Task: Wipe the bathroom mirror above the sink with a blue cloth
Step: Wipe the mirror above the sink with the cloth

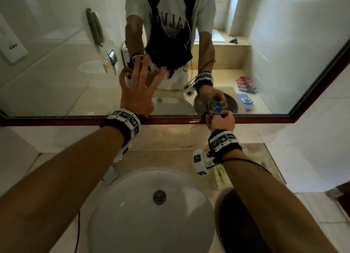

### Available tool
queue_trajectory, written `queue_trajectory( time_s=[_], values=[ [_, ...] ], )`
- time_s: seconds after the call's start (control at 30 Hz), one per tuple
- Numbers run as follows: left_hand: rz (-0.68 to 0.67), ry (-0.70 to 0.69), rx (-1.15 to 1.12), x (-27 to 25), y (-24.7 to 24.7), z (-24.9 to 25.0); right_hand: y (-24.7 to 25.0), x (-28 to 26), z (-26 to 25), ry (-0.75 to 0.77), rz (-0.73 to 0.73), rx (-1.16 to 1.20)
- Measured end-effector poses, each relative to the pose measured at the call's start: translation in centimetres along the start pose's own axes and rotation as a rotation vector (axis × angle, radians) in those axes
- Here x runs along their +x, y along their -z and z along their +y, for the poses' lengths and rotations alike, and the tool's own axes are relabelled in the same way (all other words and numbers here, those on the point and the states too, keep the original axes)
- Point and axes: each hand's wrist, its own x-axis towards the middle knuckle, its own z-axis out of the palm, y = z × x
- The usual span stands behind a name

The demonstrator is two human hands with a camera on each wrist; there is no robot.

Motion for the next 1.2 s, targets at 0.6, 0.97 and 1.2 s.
queue_trajectory(
  time_s=[0.6,0.97,1.2],
  values=[
    [0.047,0.130,-0.140,-1.5,0.5,-7.4,-8.4,-10.3,-6.7,0.157,0.011,0.124],
    [0.019,0.120,-0.183,-2.0,-0.9,-9.3,-14.2,-16.3,-6.8,0.291,-0.176,-0.075],
    [0.023,0.111,-0.177,-2.0,-1.4,-9.3,-8.2,-9.8,-7.3,0.141,0.064,0.240]
  ],
)
